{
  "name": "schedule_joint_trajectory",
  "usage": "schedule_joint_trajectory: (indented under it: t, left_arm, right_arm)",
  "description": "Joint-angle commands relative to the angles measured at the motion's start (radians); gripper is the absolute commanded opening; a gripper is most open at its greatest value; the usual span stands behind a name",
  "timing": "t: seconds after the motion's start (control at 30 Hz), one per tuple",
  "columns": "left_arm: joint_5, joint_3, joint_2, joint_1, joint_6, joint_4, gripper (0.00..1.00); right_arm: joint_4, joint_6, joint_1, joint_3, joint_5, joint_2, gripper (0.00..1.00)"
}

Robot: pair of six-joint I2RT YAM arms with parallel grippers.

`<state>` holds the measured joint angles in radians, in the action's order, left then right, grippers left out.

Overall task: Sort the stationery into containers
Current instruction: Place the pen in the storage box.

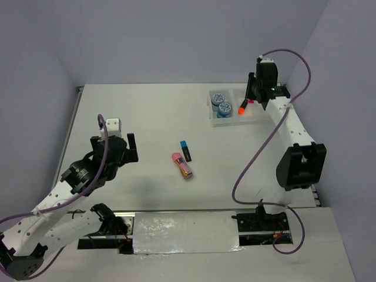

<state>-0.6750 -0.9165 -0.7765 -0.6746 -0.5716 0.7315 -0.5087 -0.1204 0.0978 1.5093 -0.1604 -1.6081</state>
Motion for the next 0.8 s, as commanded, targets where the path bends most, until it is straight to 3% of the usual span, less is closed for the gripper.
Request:
schedule_joint_trajectory:
  t: [0.0,0.17,0.43,0.53,0.77]
  left_arm:
    - [0.015,-0.004,0.000,0.001,0.029,-0.037,0.99]
    - [0.029,-0.002,-0.001,0.001,0.038,-0.046,0.99]
    - [0.043,-0.004,-0.024,0.030,0.047,-0.047,0.99]
    - [0.075,0.001,-0.032,0.040,0.065,-0.063,0.99]
    - [0.086,-0.001,-0.043,0.058,0.067,-0.061,0.99]
  right_arm:
    - [-0.045,0.048,-0.020,0.155,-0.045,-0.137,0.02]
    - [-0.019,0.037,-0.058,0.279,0.031,-0.303,0.05]
    - [-0.051,0.025,-0.063,0.466,0.012,-0.510,0.13]
    - [-0.054,0.021,-0.064,0.500,0.002,-0.541,0.22]
    - [-0.054,0.002,-0.066,0.459,0.018,-0.520,0.54]
